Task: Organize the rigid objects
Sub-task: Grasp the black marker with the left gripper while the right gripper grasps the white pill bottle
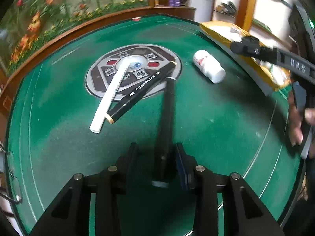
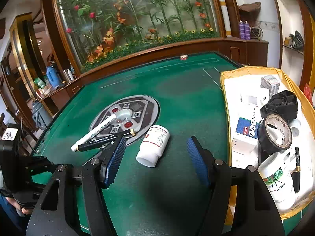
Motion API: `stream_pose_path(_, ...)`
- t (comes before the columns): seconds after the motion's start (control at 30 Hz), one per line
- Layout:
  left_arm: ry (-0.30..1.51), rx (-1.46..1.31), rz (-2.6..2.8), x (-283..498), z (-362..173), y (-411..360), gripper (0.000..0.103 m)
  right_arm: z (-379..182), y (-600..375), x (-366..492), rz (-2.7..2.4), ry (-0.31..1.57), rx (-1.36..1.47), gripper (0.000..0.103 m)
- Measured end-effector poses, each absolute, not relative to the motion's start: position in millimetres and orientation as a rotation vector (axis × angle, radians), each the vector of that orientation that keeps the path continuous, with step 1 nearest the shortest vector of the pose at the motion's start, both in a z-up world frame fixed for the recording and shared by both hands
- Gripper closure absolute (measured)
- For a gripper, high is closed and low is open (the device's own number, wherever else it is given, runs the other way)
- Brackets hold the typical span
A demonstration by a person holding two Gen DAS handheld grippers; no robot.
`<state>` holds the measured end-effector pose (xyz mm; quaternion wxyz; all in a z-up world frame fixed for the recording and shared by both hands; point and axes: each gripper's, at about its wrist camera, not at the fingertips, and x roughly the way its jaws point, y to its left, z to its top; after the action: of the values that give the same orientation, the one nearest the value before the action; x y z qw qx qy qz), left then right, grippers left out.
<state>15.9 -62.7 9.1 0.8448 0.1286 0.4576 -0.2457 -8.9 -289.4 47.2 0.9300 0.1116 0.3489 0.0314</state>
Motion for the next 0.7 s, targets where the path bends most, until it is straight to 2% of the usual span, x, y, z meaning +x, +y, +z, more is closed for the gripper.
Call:
stream_pose_path(0.17, 0.970, 0.267, -0.450, 23, 10, -85, 0.064, 34, -282, 28, 0.023, 0.871, 0.235, 0.037)
stream_pose_path(0.33, 0.943, 0.290, -0.329, 32, 11, -108, 0.065, 21, -277, 57, -0.028, 0.941, 0.214, 0.038)
stream_pose_path(0.37, 0.936, 0.295, -0.311, 32, 11, -111, 0.067, 19, -277, 60, -0.031, 0.951, 0.211, 0.046)
stream_pose_path(0.4, 0.923, 0.310, -0.311, 30, 10, -115, 0.075, 17, -276, 61, -0.030, 0.958, 0.198, 0.052)
stream_pose_path(0.47, 0.884, 0.358, -0.302, 21, 9, -120, 0.078, 12, -272, 63, -0.001, 0.983, 0.183, 0.065)
stream_pose_path(0.57, 0.839, 0.390, -0.298, 15, 7, -121, 0.078, 6, -262, 58, 0.008, 0.998, 0.107, 0.067)
stream_pose_path(0.7, 0.864, 0.304, -0.325, 23, 9, -111, 0.078, 4, -252, 52, 0.004, 0.982, -0.014, 0.068)
